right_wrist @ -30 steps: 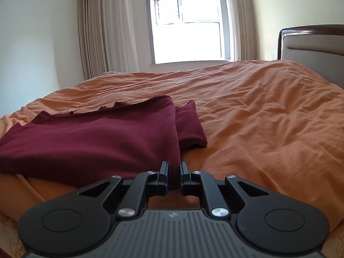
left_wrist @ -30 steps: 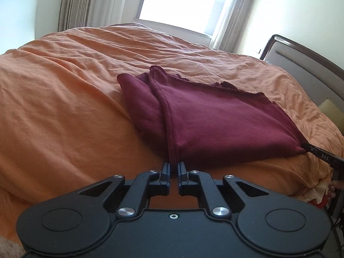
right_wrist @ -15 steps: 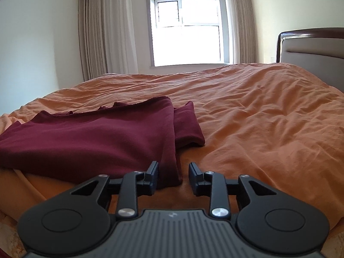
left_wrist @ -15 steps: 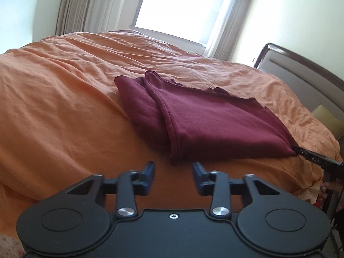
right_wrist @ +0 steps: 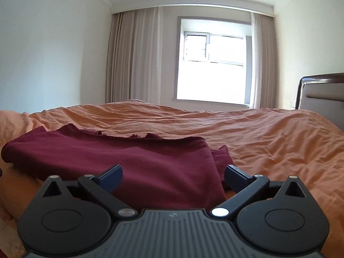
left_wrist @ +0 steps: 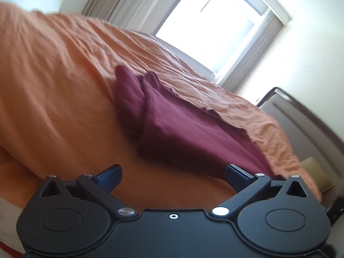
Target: Fold small clothes
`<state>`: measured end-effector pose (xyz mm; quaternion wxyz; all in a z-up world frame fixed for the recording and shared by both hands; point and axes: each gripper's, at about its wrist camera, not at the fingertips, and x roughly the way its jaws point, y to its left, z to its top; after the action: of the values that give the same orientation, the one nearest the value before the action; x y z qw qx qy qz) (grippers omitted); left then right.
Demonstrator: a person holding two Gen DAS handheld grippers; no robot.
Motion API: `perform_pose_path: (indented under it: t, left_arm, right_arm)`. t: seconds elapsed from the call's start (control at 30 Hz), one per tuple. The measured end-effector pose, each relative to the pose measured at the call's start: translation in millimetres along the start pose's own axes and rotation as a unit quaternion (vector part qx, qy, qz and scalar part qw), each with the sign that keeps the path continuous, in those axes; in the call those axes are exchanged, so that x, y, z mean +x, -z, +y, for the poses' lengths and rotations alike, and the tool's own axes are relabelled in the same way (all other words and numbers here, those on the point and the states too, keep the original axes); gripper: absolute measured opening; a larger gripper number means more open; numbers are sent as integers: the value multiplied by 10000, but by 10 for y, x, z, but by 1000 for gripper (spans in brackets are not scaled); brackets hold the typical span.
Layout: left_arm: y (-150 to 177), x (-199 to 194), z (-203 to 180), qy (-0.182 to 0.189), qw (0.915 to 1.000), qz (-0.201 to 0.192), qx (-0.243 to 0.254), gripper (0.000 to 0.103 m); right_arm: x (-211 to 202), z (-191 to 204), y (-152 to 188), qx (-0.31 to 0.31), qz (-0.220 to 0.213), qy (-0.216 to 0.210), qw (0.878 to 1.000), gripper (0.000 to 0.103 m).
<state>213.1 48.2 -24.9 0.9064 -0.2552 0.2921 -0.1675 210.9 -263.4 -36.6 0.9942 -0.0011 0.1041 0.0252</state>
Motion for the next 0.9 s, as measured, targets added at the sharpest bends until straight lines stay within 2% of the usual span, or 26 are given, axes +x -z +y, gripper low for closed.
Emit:
perform_pose_path:
  t: [0.1, 0.2, 0.33, 0.4, 0.47, 0.57, 0.67, 0.8, 0.9]
  left_arm:
    - [44, 131, -10, 402, 9980, -6, -492, 102]
    - [32, 224, -41, 446, 9959, -300, -723, 102]
    - [-70, 327, -44, 201, 9930, -668, -951, 99]
    - [-122, 351, -11, 134, 9895, -811, -1192, 93]
    - [-152, 349, -7, -20, 9863, -973, -1330, 79]
    - [-138, 353, -109, -307, 9869, -1102, -1134, 68]
    - [-106, 371, -164, -558, 9872, -1148, -952, 65]
    - [-92, 391, -89, -668, 9840, -1108, -1228, 65]
    - [-81, 351, -19, -745, 9813, -1097, -1393, 62]
  right_arm:
    - [79, 108, 22, -103, 28, -126, 9999, 103]
    - [147, 162, 79, 6, 192, -238, 9995, 103]
    - [169, 214, 181, 93, 329, -371, 9987, 103]
    - [150, 242, 213, 41, 337, -358, 9988, 103]
    - [144, 246, 203, 54, 325, -380, 9987, 103]
    - [156, 227, 154, 142, 247, -420, 9987, 103]
    - [213, 261, 57, 82, 58, -397, 9992, 103]
    - [421, 357, -7, -150, -25, -356, 9993, 103]
    - [602, 382, 22, -99, 21, -669, 9977, 103]
